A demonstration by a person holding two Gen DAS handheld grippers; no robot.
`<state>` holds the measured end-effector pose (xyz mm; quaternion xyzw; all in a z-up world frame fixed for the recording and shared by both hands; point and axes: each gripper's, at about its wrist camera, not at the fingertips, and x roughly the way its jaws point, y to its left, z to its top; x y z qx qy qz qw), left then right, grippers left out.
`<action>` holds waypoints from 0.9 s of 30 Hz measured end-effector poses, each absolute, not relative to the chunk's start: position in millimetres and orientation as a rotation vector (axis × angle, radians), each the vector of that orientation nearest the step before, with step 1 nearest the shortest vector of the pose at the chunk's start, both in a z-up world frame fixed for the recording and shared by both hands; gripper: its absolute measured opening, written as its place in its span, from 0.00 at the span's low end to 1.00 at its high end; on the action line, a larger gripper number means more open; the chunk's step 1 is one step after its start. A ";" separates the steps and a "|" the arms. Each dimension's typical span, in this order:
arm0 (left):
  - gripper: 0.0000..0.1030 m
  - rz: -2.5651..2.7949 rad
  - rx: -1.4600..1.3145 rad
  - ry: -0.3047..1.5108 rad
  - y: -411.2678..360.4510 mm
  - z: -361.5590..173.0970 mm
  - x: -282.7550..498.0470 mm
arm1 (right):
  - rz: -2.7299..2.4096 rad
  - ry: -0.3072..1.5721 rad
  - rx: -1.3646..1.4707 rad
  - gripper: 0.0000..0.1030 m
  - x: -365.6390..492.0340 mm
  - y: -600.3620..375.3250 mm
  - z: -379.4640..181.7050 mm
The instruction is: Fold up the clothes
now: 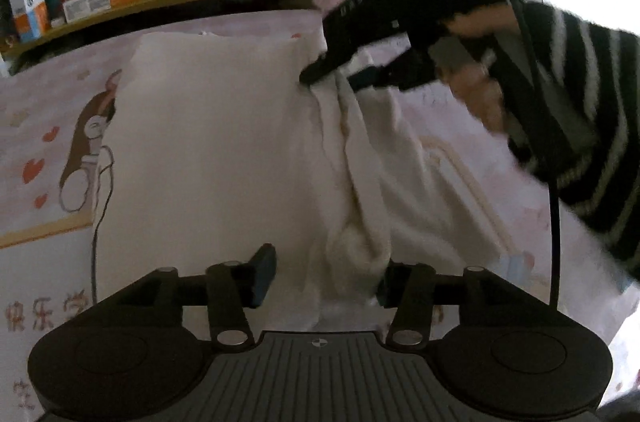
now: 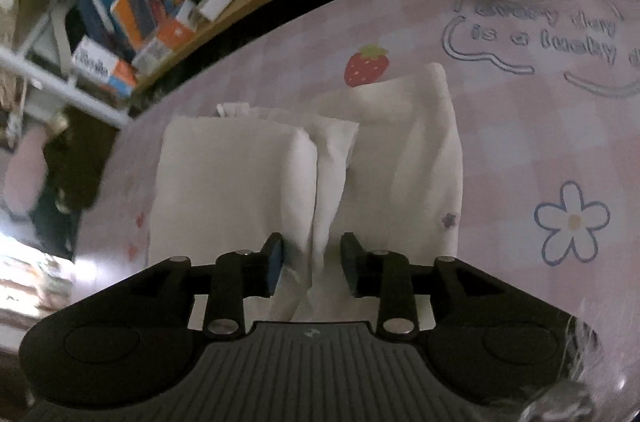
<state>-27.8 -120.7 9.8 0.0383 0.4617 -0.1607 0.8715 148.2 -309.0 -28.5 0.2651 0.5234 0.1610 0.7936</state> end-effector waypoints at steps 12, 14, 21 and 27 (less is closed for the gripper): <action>0.06 -0.396 0.328 0.751 -145.3 17.4 -52.7 | 0.376 1.062 0.529 0.10 176.0 -301.3 -17.3; 0.06 -0.414 0.315 0.683 -143.7 34.3 -61.1 | 0.440 1.001 0.497 0.10 172.2 -300.1 1.7; 0.06 -0.450 0.296 0.541 -144.6 73.6 -73.7 | 0.534 0.886 0.446 0.09 169.6 -308.6 44.8; 0.16 -0.542 0.368 0.628 -168.0 54.3 -69.3 | 0.492 0.886 0.413 0.12 173.9 -321.3 49.4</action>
